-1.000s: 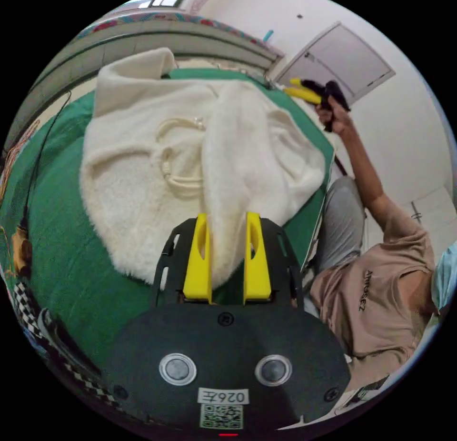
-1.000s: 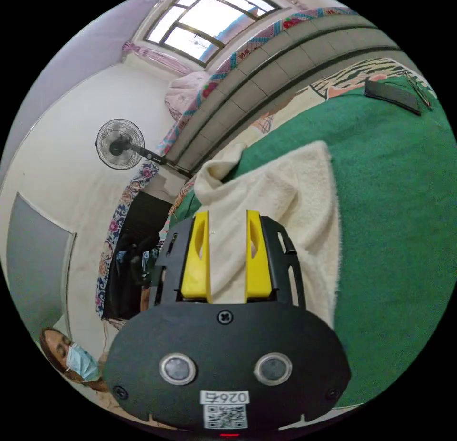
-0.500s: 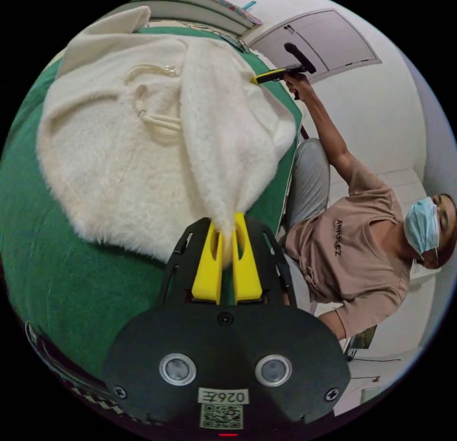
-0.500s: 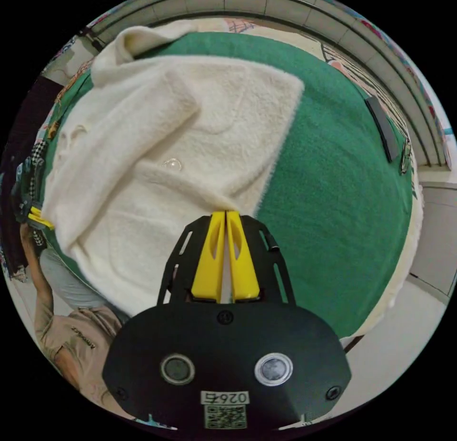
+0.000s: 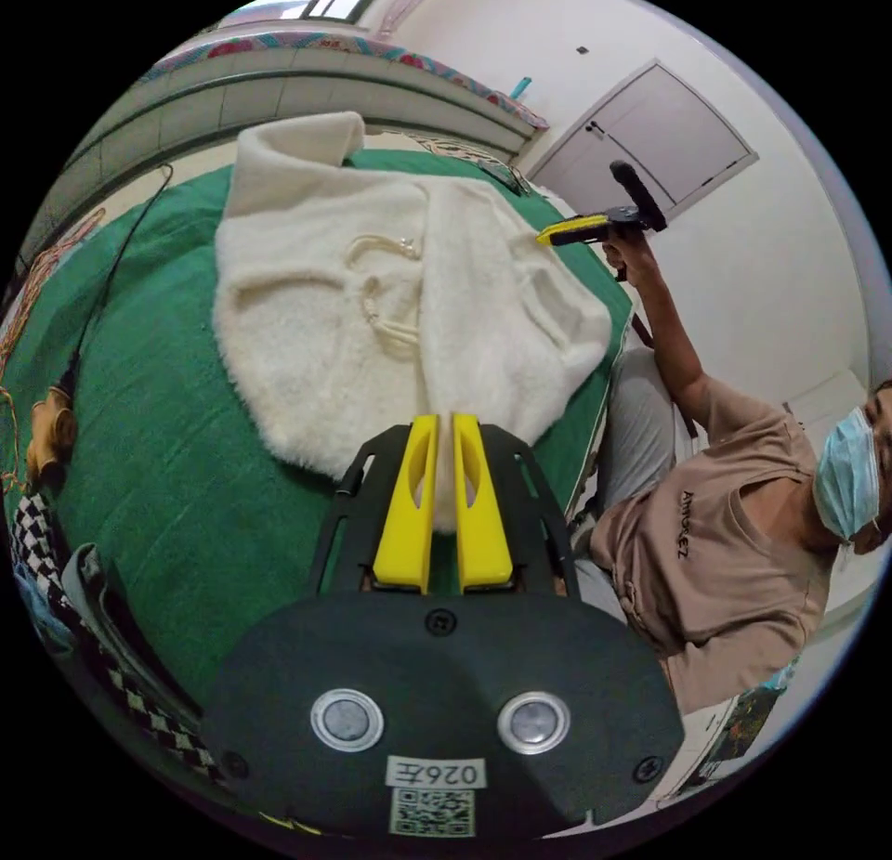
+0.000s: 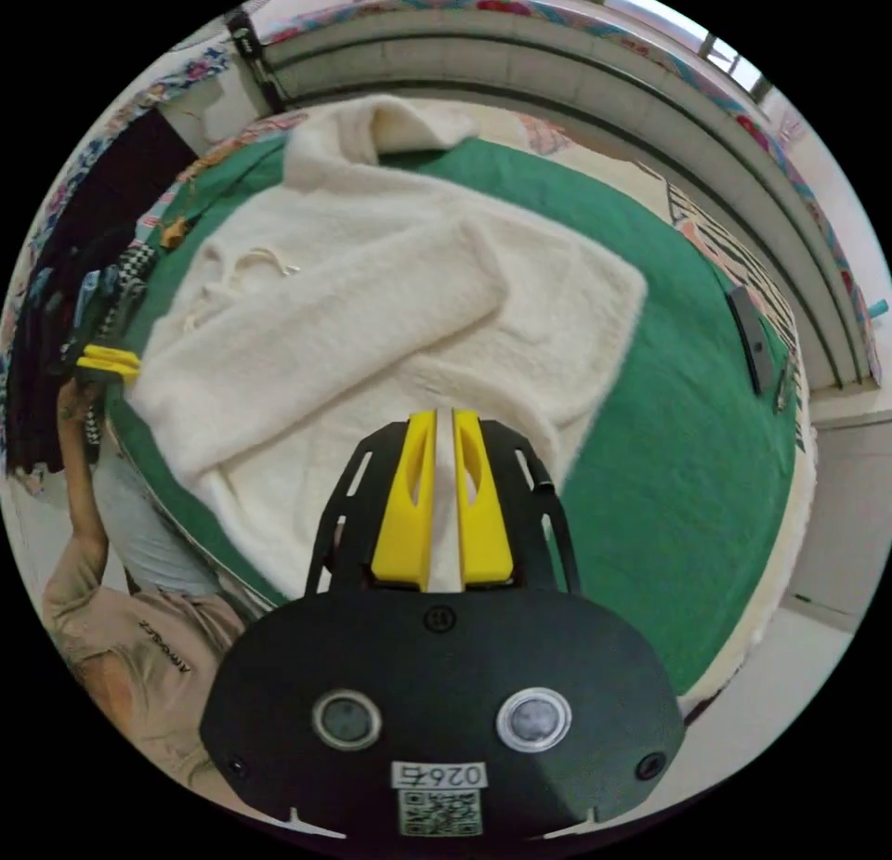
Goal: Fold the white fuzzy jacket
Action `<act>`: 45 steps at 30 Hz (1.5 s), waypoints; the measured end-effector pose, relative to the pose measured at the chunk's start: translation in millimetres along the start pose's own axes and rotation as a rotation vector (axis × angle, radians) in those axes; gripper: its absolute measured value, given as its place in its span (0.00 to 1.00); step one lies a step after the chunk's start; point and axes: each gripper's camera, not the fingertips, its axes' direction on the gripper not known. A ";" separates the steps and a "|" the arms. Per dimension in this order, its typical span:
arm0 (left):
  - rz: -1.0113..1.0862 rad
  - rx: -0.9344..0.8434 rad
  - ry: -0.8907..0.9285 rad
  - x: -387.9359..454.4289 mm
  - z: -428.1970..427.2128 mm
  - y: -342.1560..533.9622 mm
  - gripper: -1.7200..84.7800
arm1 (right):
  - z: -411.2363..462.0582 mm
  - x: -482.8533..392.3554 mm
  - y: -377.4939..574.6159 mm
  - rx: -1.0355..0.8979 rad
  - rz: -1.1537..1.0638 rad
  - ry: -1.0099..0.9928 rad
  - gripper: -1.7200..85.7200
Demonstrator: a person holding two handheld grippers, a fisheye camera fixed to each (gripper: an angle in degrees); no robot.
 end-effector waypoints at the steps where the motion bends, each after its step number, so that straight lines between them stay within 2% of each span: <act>1: -0.023 -0.057 0.009 -5.1 6.9 -2.9 0.02 | 0.0 -6.5 -4.0 0.028 -0.024 -0.042 0.03; 2: -0.027 -0.166 0.029 -9.4 20.1 -4.5 0.02 | 1.7 -19.9 -11.8 0.086 -0.076 -0.128 0.02; 4: -0.007 -0.268 0.054 -12.5 35.1 -5.4 0.01 | 16.1 -41.8 -24.6 0.123 -0.171 -0.306 0.01; 5: -0.007 -0.257 0.068 -14.2 29.3 -5.8 0.01 | 39.1 -56.1 -35.8 0.037 -0.223 -0.444 0.01; 6: -0.008 -0.252 0.069 -14.6 25.1 -5.4 0.01 | 68.9 -71.4 -46.4 -0.132 -0.280 -0.549 0.01; 8: 0.027 -0.185 0.057 -10.0 2.9 -1.3 0.01 | 95.9 -85.8 -54.0 -0.255 -0.323 -0.569 0.01; 10: 0.064 -0.058 0.046 -5.3 -24.4 1.0 0.01 | 87.7 -81.3 -60.2 -0.220 -0.313 -0.593 0.01; 12: 0.087 0.151 0.075 -8.2 -58.3 1.5 0.01 | 55.6 -63.9 -63.3 -0.047 -0.287 -0.551 0.02; 14: 0.020 0.368 0.092 -32.1 -93.3 -12.6 0.02 | 31.6 -41.5 -66.8 0.102 -0.222 -0.528 0.04; 16: -0.026 0.441 0.058 -56.0 -106.2 -36.5 0.03 | 15.5 -14.7 -75.3 0.229 -0.124 -0.510 0.06; 19: -0.127 0.475 0.036 -100.4 -107.4 -90.0 0.11 | 11.0 27.5 -104.8 0.321 0.034 -0.510 0.10; 23: -0.219 0.484 -0.053 -146.0 -90.2 -160.6 0.19 | 32.5 73.4 -162.3 0.345 0.170 -0.647 0.14; 27: -0.242 0.491 -0.056 -171.1 -76.9 -203.0 0.21 | 55.3 100.3 -212.9 0.410 0.311 -0.730 0.16; 31: -0.171 0.461 -0.084 -178.7 -59.1 -235.0 0.25 | 62.5 96.9 -245.1 0.473 0.359 -0.649 0.17; 33: -0.153 0.415 -0.080 -181.9 -47.4 -242.6 0.25 | 66.4 81.9 -264.5 0.418 0.329 -0.484 0.18; 35: -0.138 0.338 -0.012 -189.1 -28.7 -248.2 0.18 | 75.5 64.9 -278.0 0.330 0.274 -0.402 0.17; 37: -0.141 0.257 0.056 -196.1 -14.6 -250.4 0.11 | 78.5 45.8 -282.9 0.272 0.252 -0.239 0.09; 38: -0.145 0.259 0.091 -199.0 -11.3 -248.9 0.09 | 74.4 31.6 -281.5 0.274 0.204 -0.123 0.05; 40: -0.139 0.307 0.104 -198.7 -15.0 -243.8 0.08 | 66.5 19.9 -279.1 0.266 0.172 -0.107 0.03; 45: 0.011 0.483 0.033 -162.5 -47.2 -229.8 0.06 | -20.2 -1.8 -203.0 0.770 0.123 -0.196 0.01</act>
